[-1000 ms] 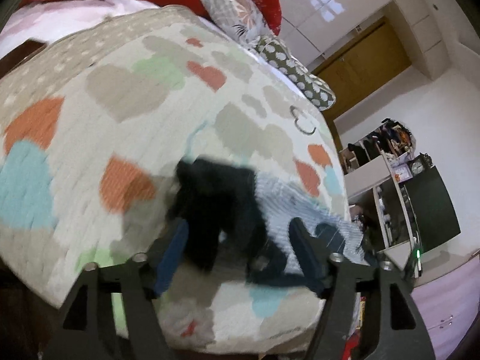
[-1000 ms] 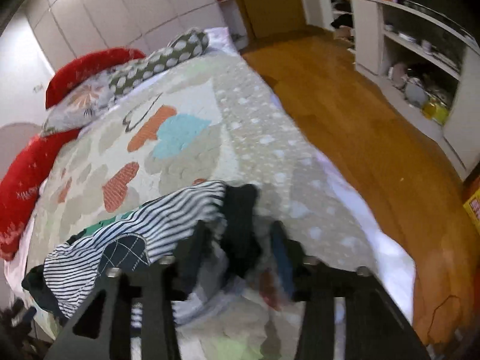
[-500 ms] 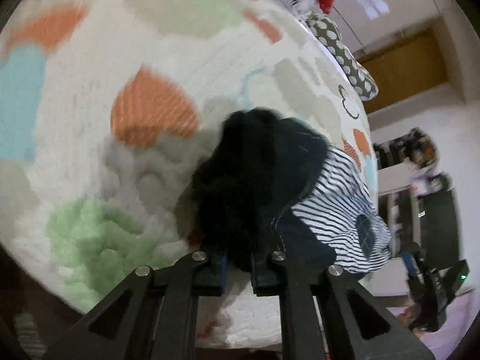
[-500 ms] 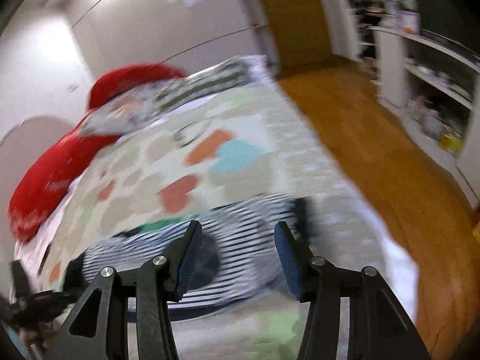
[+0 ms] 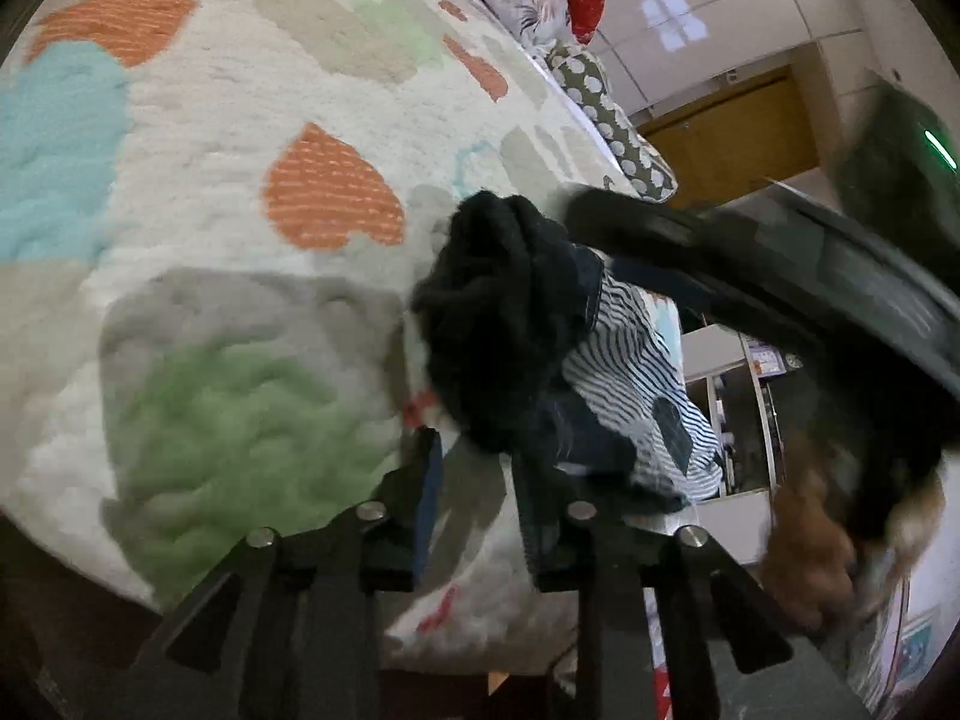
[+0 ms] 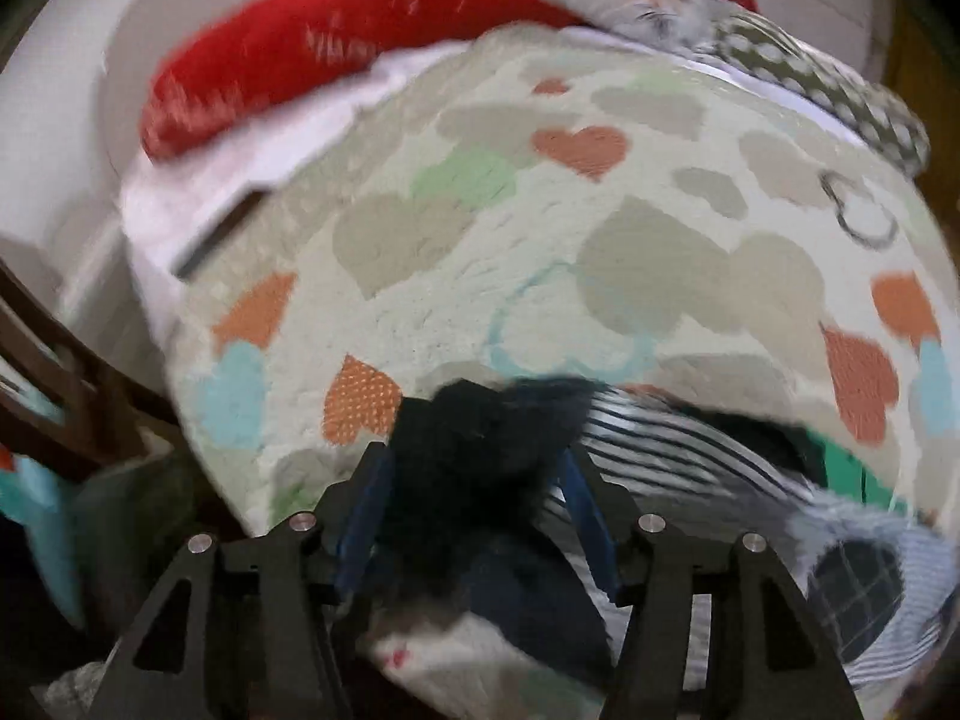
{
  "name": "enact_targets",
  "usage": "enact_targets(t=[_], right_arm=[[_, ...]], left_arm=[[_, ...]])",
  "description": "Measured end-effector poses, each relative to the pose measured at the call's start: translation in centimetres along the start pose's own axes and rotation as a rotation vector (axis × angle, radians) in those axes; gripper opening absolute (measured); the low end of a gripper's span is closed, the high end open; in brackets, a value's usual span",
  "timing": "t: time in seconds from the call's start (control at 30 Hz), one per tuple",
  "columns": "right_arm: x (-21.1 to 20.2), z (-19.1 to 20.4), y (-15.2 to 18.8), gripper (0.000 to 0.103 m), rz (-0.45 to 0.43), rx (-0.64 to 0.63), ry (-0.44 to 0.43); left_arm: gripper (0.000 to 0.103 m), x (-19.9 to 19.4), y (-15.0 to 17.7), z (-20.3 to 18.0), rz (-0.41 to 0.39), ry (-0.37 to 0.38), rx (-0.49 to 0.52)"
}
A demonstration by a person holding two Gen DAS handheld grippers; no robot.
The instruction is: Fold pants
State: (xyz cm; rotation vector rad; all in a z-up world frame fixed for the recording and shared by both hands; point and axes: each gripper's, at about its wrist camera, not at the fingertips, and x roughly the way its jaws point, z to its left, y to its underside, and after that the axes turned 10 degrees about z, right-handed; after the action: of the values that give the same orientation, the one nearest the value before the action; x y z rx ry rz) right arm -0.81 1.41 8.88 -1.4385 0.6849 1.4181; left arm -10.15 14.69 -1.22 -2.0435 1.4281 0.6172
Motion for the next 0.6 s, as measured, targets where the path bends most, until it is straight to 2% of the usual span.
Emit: enact_targets(t=[0.07, 0.1, 0.17, 0.27, 0.33, 0.4, 0.5, 0.6], right_arm=[[1.9, 1.5, -1.4, 0.066, 0.030, -0.003, 0.085], [3.3, 2.2, -1.8, 0.069, 0.059, 0.001, 0.159], [5.1, 2.4, -2.2, 0.072, 0.086, 0.012, 0.245], [7.0, 2.9, -1.5, 0.072, 0.085, 0.007, 0.324], [6.9, 2.9, -1.1, 0.043, 0.063, 0.011, 0.317], [5.9, 2.4, -1.0, 0.031, 0.046, 0.050, 0.301], [4.1, 1.1, -1.6, 0.026, -0.001, 0.106, 0.236], [2.7, 1.6, -2.6, 0.026, -0.066, 0.108, 0.238]], left_arm=[[0.024, -1.1, 0.4, 0.8, -0.017, -0.008, -0.001], [0.025, -1.8, 0.6, 1.4, -0.030, -0.010, -0.007], [0.027, -2.8, 0.8, 2.4, -0.054, 0.001, -0.023], [0.027, -3.4, 0.7, 3.7, -0.061, 0.031, -0.052], [0.027, -3.6, 0.6, 4.3, -0.062, 0.055, -0.065], [0.027, -3.7, 0.6, 4.6, -0.068, 0.060, -0.068], [0.027, -3.7, 0.7, 4.7, -0.073, 0.067, -0.069], [0.027, -3.9, 0.7, 4.8, -0.075, 0.069, -0.069]])
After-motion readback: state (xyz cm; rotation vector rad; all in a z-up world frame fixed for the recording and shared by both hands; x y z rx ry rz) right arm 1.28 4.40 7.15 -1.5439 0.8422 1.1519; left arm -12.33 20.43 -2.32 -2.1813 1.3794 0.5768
